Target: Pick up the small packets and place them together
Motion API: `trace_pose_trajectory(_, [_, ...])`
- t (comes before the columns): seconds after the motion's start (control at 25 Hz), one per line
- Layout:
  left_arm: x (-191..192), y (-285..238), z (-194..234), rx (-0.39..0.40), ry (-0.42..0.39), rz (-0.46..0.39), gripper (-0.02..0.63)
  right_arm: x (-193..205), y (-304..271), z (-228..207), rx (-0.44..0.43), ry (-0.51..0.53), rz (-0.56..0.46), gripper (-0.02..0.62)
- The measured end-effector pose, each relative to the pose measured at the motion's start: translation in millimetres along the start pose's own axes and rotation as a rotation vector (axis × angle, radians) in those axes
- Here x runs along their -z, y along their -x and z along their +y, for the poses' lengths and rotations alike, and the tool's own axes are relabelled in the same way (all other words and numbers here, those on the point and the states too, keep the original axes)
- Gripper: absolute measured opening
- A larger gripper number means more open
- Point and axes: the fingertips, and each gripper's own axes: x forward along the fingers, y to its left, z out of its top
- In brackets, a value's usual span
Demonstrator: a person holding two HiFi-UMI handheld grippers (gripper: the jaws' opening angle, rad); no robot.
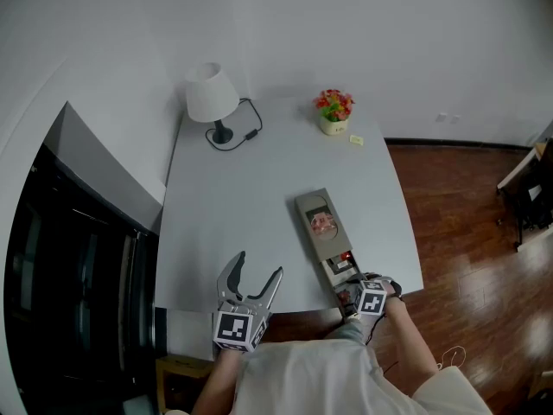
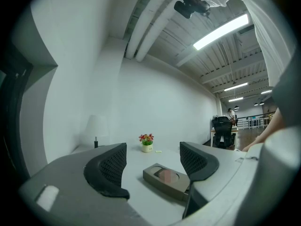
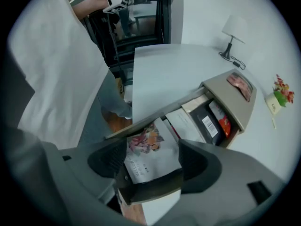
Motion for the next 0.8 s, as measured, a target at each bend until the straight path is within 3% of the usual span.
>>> trace_pose_trajectory(0.16, [4.0,4.3,3.3,-0.009,0.012,0.001,0.345,1.1,-5.2,-0.9,0.027,0.037,0.059,0.275])
trace_pose_trajectory(0.24, [4.6,6.5,4.5,-0.012,0.018,0.001,0.345,-0.4,-0.4,-1.7,0.041,0.028,0.053,0.166])
trace_pose_trajectory(0.32, [5.3,7.9,6.4,-0.016,0.019,0.002,0.345,1.1,4.2,-2.6,0.048,0.019,0.048,0.128])
trace_pose_trajectory(0.56, [7.5,7.4,8.6,-0.015,0.018,0.005,0.345,-18.5,53.3,-6.5,0.088,0.006,-0.048,0.110])
trace_pose_trajectory(0.8, [11.6,4.9,8.9,-0.016,0.026,0.009,0.345,-57.4,97.2,-68.7,0.192,0.045,-0.145,0.110])
